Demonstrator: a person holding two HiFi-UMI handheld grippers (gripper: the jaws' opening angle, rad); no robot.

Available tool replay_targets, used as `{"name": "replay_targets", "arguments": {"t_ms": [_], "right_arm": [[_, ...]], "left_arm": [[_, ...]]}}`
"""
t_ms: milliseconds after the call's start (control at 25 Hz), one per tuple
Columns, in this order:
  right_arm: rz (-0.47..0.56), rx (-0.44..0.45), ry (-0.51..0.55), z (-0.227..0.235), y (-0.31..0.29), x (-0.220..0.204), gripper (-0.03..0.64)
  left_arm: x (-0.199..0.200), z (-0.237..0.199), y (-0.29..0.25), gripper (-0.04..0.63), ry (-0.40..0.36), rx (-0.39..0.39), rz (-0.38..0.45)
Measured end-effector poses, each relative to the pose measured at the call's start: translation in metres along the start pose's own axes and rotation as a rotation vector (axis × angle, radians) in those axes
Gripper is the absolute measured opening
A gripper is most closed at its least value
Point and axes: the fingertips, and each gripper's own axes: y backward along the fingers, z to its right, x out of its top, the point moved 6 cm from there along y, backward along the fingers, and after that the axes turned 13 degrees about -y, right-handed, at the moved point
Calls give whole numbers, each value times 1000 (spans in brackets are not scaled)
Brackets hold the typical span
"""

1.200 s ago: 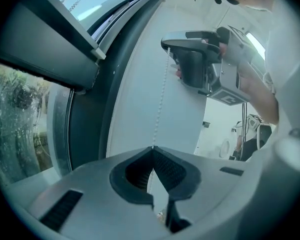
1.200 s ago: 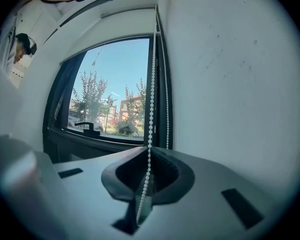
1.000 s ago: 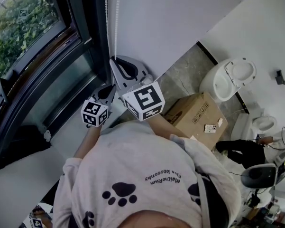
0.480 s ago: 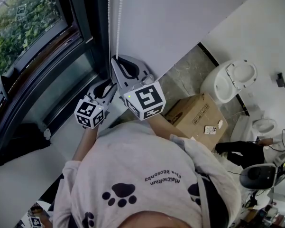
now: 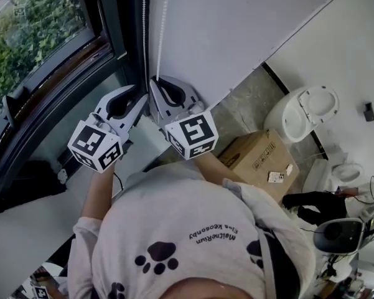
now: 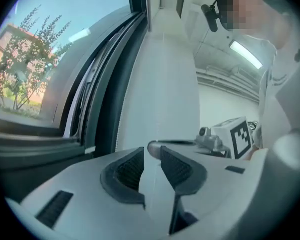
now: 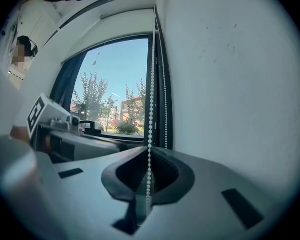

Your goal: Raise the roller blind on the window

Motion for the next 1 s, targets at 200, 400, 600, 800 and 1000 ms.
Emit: {"name": "replay_targets", "arguments": {"t_ms": [200, 400, 600, 800, 1000], "right_arm": [[-3, 1, 3, 0, 0, -1, 18], [-5, -4, 12, -1, 0, -1, 18], [-11, 3, 19, -3, 1, -1, 18], [-10, 9, 26, -6, 2, -2, 18], [-16, 3, 23, -2, 2, -3, 18]], "left_arm": [[52, -7, -6, 109, -52, -25, 47], [99, -8, -22, 107, -134, -61, 104], [144, -7, -35, 107, -222, -81, 150], [172, -14, -43, 32, -265, -87, 168], [170, -15, -44, 17, -217, -113, 159]]}}
